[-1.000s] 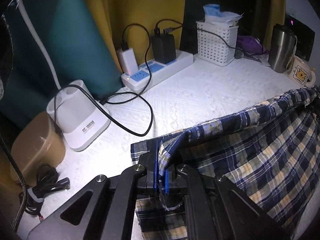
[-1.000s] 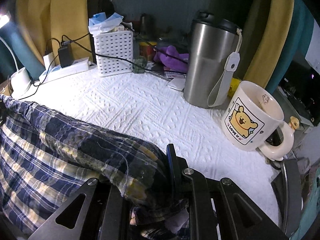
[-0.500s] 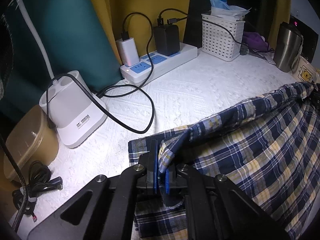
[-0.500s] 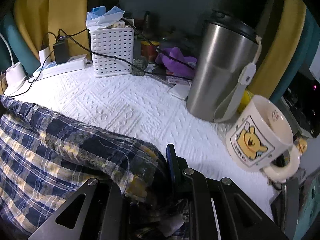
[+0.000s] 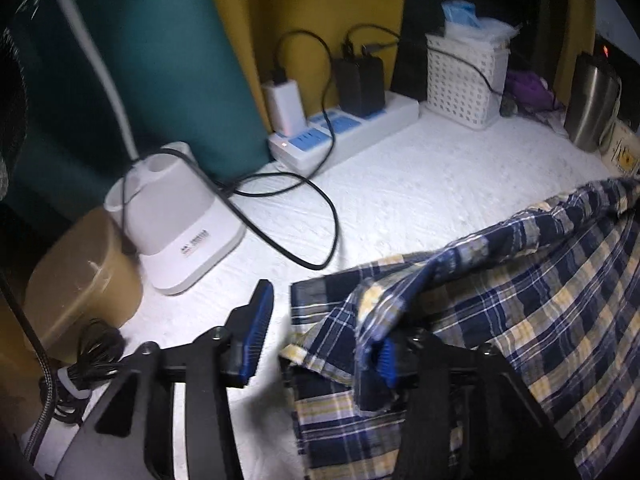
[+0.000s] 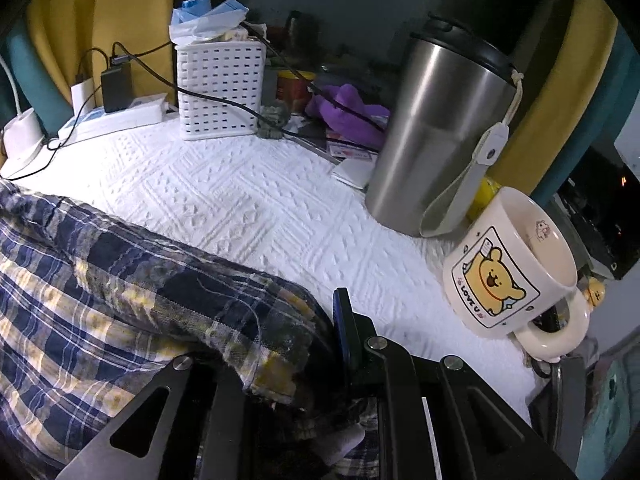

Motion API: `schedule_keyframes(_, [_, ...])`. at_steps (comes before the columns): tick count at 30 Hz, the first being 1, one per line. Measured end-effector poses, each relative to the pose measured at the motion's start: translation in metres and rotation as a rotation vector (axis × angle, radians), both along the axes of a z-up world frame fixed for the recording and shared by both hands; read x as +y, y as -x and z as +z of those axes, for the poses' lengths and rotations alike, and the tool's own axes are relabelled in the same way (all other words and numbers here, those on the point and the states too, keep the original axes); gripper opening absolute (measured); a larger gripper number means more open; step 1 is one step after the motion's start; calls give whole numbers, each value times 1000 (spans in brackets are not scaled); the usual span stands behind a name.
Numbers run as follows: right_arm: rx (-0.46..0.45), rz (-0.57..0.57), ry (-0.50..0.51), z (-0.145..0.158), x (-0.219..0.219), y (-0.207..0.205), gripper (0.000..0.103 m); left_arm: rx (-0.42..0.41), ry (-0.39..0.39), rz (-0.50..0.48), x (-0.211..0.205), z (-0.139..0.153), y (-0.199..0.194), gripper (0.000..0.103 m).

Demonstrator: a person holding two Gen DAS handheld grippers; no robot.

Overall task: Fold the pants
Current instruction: 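Open the left tool to release the fabric while the right tool keeps holding, then open the right tool and release the plaid fabric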

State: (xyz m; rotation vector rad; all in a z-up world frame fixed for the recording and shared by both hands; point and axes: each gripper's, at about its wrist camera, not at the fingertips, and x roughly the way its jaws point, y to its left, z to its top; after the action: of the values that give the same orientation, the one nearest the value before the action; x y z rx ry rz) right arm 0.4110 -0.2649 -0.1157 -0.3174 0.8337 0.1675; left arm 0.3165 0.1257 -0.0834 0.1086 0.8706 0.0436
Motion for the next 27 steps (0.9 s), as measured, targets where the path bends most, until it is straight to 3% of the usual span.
schedule_keyframes(2, [-12, -1, 15, 2, 1, 2, 26, -9, -1, 15, 7, 4, 6, 49])
schedule_keyframes(4, [-43, -16, 42, 7, 1, 5, 52, -18, -5, 35, 13, 7, 11, 51])
schedule_keyframes(5, [-63, -26, 45, 11, -1, 6, 79, -22, -9, 53, 17, 8, 15, 51])
schedule_keyframes(6, [-78, -32, 41, 15, -4, 8, 90, -26, -11, 70, 21, 9, 18, 51])
schedule_keyframes(12, [-113, -53, 47, 35, -16, 25, 90, -57, 30, 144, 44, 25, 40, 51])
schedule_keyframes(17, [-117, -72, 21, 43, -28, 52, 90, -71, 53, 120, 37, 37, 67, 59])
schedule_keyframes(27, [-106, -91, -50, 49, -46, 116, 90, -55, 121, 103, 18, 25, 133, 60])
